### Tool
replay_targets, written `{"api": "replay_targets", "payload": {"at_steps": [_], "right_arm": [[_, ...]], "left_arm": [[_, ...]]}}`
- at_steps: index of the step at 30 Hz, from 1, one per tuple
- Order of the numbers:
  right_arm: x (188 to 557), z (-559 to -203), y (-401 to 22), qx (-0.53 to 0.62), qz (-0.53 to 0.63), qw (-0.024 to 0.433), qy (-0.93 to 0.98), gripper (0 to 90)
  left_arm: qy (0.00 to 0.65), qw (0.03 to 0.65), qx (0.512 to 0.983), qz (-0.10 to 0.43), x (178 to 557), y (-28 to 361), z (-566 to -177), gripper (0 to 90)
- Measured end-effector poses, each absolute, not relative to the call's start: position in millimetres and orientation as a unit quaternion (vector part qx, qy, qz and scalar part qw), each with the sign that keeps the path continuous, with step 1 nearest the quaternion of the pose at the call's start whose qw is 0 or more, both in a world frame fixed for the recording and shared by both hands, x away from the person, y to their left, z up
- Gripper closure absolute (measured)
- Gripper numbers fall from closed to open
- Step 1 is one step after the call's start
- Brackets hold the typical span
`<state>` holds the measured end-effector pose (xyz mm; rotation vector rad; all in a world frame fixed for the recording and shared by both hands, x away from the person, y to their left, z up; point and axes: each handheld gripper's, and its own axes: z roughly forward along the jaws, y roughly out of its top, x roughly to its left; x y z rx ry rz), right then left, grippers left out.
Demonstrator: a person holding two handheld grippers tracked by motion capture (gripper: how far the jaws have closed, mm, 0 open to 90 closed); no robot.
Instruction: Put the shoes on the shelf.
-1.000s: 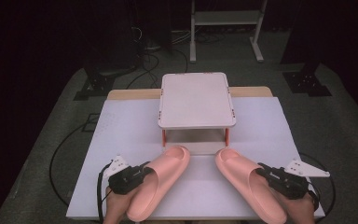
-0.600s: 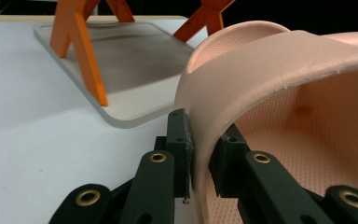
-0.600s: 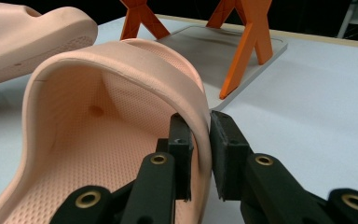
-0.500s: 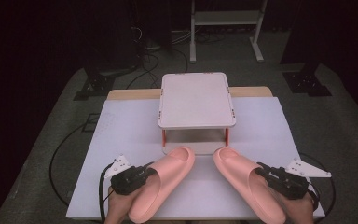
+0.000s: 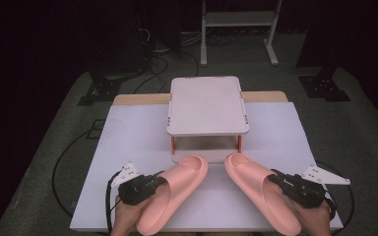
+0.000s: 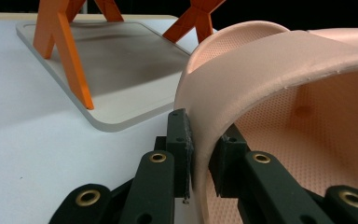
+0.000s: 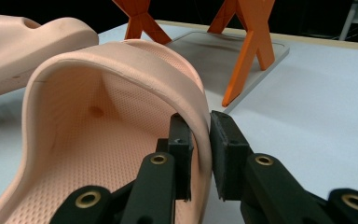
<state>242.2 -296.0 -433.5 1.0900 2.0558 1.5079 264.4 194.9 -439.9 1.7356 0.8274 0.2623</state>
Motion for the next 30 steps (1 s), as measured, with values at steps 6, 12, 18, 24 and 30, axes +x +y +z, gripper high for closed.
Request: {"api": "replay_targets", "payload": {"at_steps": [6,12,18,24,30], "right_arm": [[244,-430,-293,0.381,0.539,0.181,0.729,78.5],[246,-425,-292,0.383,0.545,0.174,0.725,78.5],[246,-417,-290,0.378,0.55,0.173,0.725,78.5],[245,-406,-288,0.372,0.556,0.174,0.722,78.5],[243,-389,-285,0.355,0.569,0.18,0.719,78.5]], "left_arm": [[0.346,0.568,0.739,0.107,265,195,-437,79.4],[0.336,0.576,0.738,0.102,265,195,-426,79.4],[0.318,0.582,0.741,0.104,267,192,-412,79.5],[0.306,0.587,0.742,0.105,268,190,-399,79.5],[0.294,0.594,0.74,0.116,271,193,-380,79.4]]}}
